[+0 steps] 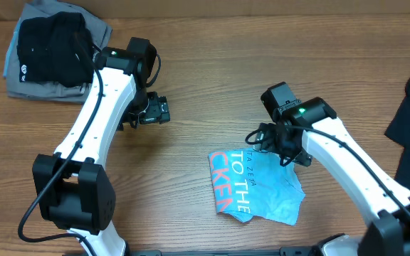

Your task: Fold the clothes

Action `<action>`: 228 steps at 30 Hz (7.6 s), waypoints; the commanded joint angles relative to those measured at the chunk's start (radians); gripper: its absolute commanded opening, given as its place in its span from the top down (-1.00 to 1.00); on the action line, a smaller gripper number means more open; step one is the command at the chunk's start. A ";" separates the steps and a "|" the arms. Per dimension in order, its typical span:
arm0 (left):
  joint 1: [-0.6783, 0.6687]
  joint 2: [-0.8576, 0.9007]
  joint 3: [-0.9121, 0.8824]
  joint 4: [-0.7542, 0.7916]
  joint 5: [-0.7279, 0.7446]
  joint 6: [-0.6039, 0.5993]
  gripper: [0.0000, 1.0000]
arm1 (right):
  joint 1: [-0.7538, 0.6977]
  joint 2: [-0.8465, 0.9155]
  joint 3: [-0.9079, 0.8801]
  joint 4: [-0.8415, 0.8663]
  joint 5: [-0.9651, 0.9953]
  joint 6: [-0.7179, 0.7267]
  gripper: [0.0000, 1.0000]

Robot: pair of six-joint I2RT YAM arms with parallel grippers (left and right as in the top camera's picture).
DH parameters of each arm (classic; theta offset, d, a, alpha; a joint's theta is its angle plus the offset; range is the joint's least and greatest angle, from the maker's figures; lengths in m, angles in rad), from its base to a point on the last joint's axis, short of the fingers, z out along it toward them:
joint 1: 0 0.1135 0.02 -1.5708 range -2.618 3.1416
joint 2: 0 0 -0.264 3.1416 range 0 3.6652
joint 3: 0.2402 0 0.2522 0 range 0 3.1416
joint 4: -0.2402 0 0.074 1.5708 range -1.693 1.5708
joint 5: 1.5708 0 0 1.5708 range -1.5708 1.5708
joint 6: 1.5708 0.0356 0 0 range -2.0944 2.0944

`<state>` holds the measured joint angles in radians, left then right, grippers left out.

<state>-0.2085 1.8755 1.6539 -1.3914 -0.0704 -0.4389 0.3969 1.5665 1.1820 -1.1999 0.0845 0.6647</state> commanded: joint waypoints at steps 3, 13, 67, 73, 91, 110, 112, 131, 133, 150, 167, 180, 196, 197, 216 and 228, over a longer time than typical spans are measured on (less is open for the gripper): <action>-0.009 -0.030 0.002 0.000 0.016 -0.010 -1.00 | -0.090 0.064 -0.055 0.043 -0.019 -0.023 -0.41; -0.009 -0.030 0.002 -0.003 0.018 -0.010 -1.00 | -0.129 0.086 -0.111 0.175 -0.142 -0.128 -0.36; -0.169 -0.030 0.002 0.021 0.256 0.077 -1.00 | -0.296 -0.027 -0.323 0.188 -0.498 -0.342 0.11; -0.338 -0.019 0.002 0.089 0.281 0.071 -1.00 | -0.298 -0.027 -0.350 0.282 -0.495 -0.305 0.11; -0.583 0.159 0.002 0.106 0.342 0.031 -1.00 | -0.526 -0.027 -0.350 0.273 -0.460 -0.359 0.37; -0.643 0.279 0.002 0.087 0.340 0.030 -1.00 | -0.526 -0.027 -0.350 0.287 -0.460 -0.358 0.38; -0.643 0.279 0.002 0.087 0.340 0.031 -1.00 | -0.526 -0.027 -0.350 0.288 -0.460 -0.358 0.38; -0.587 0.268 0.130 0.007 0.341 0.063 0.63 | -0.526 -0.027 -0.350 0.297 -0.460 -0.358 0.38; -0.591 0.268 0.144 -0.001 0.346 0.071 0.62 | -0.526 -0.027 -0.350 0.298 -0.460 -0.358 0.38; -0.625 0.268 0.011 0.019 0.374 0.075 0.92 | -0.526 -0.027 -0.350 0.301 -0.460 -0.358 0.39; -0.636 0.268 -0.115 0.074 0.404 0.065 0.92 | -0.526 -0.027 -0.350 0.303 -0.460 -0.350 0.42; -0.702 0.268 -0.171 0.117 0.404 0.034 0.87 | -0.526 -0.027 -0.303 0.282 -0.487 -0.313 0.56; -0.690 0.188 -0.176 0.100 0.288 -0.003 0.92 | -0.526 -0.027 -0.250 0.230 -0.487 -0.324 0.54; -0.690 0.160 -0.154 0.084 0.275 -0.004 0.92 | -0.526 -0.027 -0.247 0.229 -0.487 -0.324 0.54; -0.527 -0.043 -0.068 0.143 0.180 -0.016 0.71 | -0.539 -0.028 -0.088 0.104 -0.490 -0.326 -1.00; -0.394 -0.043 -0.069 0.135 0.209 -0.089 -1.00 | -0.541 -0.029 0.050 -0.004 -0.490 -0.359 -1.00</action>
<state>-0.5999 1.8202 1.5887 -1.2537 0.1230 -0.5064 -0.1375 1.5440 1.2076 -1.1992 -0.3962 0.3172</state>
